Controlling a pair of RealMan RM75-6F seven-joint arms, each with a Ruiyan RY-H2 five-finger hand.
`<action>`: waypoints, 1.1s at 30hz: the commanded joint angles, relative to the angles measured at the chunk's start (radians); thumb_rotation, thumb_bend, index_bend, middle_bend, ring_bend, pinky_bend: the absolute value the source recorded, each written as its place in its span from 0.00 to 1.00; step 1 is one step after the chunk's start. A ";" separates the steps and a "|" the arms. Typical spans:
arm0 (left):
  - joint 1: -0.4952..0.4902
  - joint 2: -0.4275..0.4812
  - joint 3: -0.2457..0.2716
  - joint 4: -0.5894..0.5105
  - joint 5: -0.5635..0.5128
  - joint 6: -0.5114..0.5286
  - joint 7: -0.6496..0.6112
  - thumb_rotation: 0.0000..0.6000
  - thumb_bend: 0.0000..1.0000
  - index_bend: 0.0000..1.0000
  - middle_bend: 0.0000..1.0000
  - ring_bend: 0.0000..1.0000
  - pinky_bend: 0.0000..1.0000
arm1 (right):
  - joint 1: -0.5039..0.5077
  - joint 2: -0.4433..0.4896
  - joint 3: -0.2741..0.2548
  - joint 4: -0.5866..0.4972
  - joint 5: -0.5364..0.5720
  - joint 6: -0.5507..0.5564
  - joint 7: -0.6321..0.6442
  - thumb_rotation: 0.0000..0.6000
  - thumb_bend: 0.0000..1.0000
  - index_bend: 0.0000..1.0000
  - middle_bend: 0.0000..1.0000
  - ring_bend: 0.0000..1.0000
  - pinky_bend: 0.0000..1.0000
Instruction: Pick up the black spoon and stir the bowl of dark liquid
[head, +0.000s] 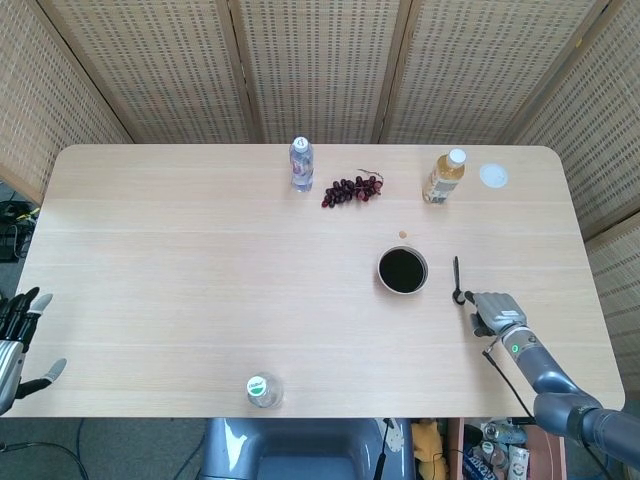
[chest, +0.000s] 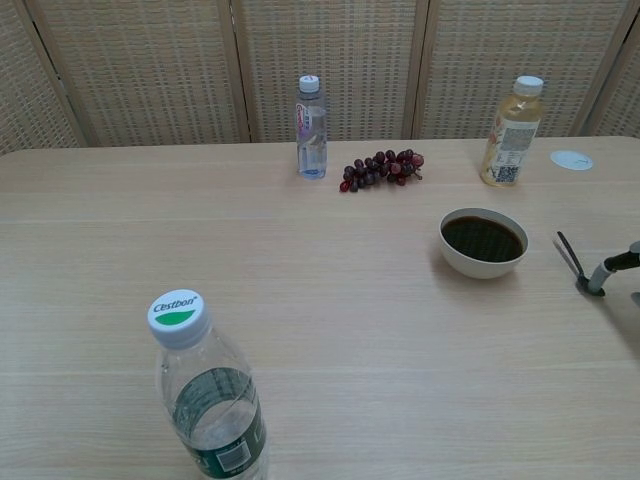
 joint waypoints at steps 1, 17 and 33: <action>0.000 -0.001 0.000 0.000 0.001 0.000 0.000 1.00 0.25 0.00 0.00 0.00 0.00 | -0.004 0.004 -0.004 -0.004 0.000 0.002 -0.001 1.00 0.85 0.25 0.95 1.00 1.00; -0.006 -0.003 -0.001 -0.007 0.006 -0.005 0.009 1.00 0.26 0.00 0.00 0.00 0.00 | -0.059 0.059 -0.046 -0.059 -0.029 0.039 0.005 1.00 0.85 0.25 0.95 1.00 1.00; -0.011 -0.005 -0.001 -0.011 0.009 -0.008 0.015 1.00 0.26 0.00 0.00 0.00 0.00 | -0.079 0.117 -0.025 -0.110 -0.063 0.085 0.023 1.00 0.85 0.25 0.95 1.00 1.00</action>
